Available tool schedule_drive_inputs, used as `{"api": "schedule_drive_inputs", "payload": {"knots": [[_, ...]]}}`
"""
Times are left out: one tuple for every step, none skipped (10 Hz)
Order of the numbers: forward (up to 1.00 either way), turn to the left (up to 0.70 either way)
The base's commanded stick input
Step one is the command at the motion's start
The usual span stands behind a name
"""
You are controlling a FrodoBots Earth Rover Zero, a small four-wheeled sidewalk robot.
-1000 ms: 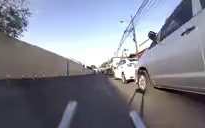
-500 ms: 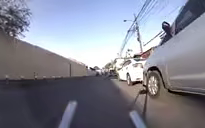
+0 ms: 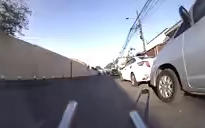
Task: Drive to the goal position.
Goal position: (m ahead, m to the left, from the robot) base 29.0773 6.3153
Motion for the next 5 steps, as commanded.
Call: {"api": "schedule_drive_inputs", "payload": {"knots": [[0.85, -0.34], [0.85, -0.34], [0.85, -0.34], [0.85, -0.34], [0.85, -0.34]]}}
